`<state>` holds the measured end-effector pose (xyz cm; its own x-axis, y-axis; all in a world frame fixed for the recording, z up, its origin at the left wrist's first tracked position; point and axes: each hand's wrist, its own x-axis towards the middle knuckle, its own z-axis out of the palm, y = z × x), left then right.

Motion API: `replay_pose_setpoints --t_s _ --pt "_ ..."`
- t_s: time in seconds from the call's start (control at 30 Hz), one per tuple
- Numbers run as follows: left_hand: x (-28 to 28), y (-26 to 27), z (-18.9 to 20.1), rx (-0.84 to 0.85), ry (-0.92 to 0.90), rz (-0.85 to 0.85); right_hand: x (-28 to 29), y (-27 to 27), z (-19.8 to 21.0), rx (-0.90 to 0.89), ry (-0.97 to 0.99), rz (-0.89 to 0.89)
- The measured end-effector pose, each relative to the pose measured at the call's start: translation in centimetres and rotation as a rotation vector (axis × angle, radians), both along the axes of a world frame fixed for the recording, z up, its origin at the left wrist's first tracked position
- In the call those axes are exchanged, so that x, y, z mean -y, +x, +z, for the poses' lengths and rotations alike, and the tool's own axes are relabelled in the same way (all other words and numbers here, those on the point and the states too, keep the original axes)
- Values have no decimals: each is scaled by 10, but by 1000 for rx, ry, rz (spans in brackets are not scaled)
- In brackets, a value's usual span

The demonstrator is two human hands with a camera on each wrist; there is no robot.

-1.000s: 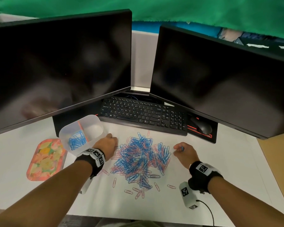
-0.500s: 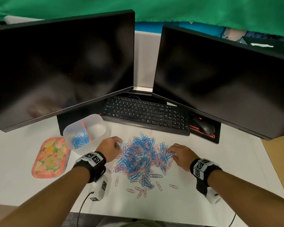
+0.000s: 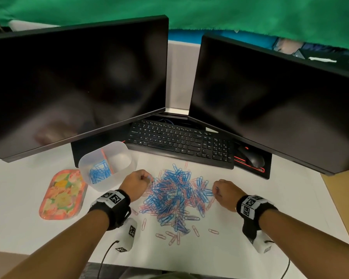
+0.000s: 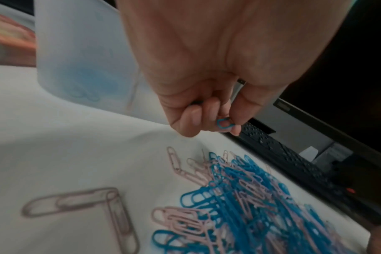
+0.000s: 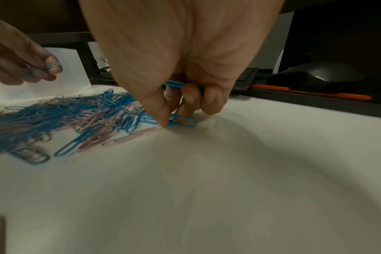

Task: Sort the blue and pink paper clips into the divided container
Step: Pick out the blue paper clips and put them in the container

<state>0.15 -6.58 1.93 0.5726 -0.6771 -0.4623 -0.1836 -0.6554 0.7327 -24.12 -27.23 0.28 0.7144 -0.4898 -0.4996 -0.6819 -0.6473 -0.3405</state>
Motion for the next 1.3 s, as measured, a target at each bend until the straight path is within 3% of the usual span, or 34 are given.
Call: replay_pose_setpoints --t_s 0.13,0.23,0.37,0.47,0.53,0.63,0.77,0.93,1.07,1.13,1.23,1.3 --pt "-5 3 9 -363 -139 266 -5 1 15 173 161 -220" --pt "-16 3 26 -600 -287 431 -13 18 29 221 415 -350" --pt "-34 11 48 -707 -406 548 -34 59 48 333 858 -496" --pt "-46 28 63 -608 -446 598 -56 99 60 349 1102 -552" --pt "-54 45 72 -503 -425 655 -73 127 68 323 1138 -536" --pt "-62 69 73 -383 -344 780 -104 169 85 301 1088 -497" --pt "-64 83 68 -355 -276 831 -139 221 100 305 1003 -418" --pt "-71 78 73 -262 -350 883 -158 268 101 241 980 -343" --pt "-80 78 76 -182 -396 901 -159 277 97 246 912 -263" --pt "-81 76 77 -132 -373 861 -152 271 96 288 929 -311" --pt "-73 66 77 -30 -336 727 -129 248 100 355 1116 -457" --pt "-63 56 74 34 -355 610 -107 223 100 392 1094 -496"
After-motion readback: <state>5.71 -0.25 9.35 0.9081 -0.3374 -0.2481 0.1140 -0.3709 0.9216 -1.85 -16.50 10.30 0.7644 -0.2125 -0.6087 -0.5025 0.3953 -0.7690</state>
